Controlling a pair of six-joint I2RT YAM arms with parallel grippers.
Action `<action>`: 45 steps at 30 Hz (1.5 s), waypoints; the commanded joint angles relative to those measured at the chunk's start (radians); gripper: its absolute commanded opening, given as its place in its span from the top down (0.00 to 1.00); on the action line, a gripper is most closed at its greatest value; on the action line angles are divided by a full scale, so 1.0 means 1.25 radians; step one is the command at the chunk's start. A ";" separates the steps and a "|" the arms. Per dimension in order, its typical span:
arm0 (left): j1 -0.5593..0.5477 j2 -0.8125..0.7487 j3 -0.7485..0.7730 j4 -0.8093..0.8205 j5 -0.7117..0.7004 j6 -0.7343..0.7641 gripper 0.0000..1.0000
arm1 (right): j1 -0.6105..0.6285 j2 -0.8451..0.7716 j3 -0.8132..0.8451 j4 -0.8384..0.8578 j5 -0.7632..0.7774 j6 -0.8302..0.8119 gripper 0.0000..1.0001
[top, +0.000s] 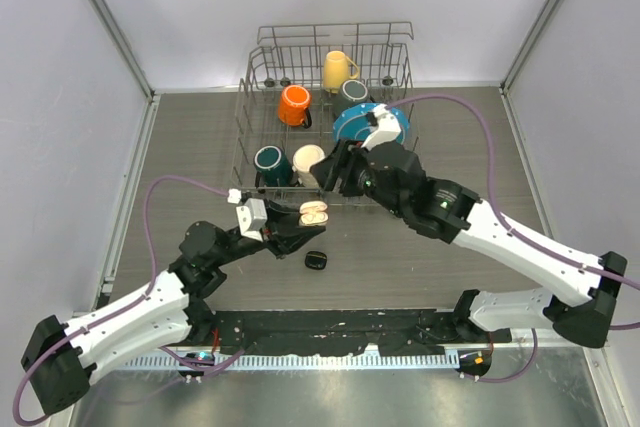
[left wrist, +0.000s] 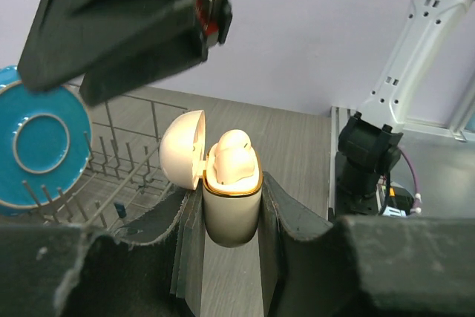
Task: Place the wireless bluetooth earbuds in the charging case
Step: Close the charging case, then place the charging case at the center of the board.
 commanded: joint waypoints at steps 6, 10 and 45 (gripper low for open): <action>0.002 0.013 0.041 0.010 0.029 0.003 1.00 | -0.008 0.045 0.030 -0.042 -0.213 0.004 0.36; 0.001 0.016 0.036 0.004 -0.008 0.008 1.00 | -0.008 0.008 -0.016 -0.038 -0.225 0.003 0.37; 0.001 -0.267 -0.135 -0.522 -0.398 -0.406 1.00 | -0.047 -0.303 -0.269 -0.165 0.153 0.178 0.35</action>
